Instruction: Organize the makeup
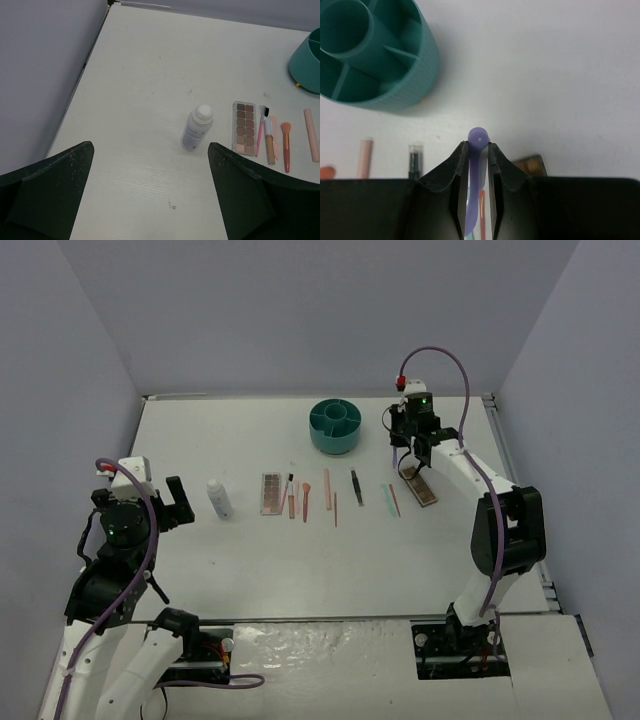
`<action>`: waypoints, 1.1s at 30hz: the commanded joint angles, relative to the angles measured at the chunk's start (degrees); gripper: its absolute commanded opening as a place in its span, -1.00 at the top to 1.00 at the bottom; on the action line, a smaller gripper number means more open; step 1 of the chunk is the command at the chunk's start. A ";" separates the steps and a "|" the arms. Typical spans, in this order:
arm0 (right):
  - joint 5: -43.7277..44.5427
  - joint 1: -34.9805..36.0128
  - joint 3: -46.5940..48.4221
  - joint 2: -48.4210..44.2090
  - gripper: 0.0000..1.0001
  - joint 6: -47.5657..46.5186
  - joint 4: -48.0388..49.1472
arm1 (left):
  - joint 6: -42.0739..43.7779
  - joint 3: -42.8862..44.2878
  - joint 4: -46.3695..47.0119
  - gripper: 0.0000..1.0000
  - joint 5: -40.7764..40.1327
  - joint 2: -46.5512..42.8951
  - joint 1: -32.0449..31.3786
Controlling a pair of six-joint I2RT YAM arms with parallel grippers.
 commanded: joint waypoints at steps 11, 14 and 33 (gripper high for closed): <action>-13.21 0.90 0.62 2.21 1.00 -1.56 46.45 | 0.38 0.92 3.88 -0.94 1.54 2.86 1.58; -15.98 0.95 3.76 5.62 1.00 -2.01 48.07 | 0.38 0.92 3.83 -0.94 1.66 2.94 1.79; -20.50 0.98 16.43 19.04 1.00 -3.48 53.04 | 0.30 1.19 3.88 -0.94 2.13 4.17 3.01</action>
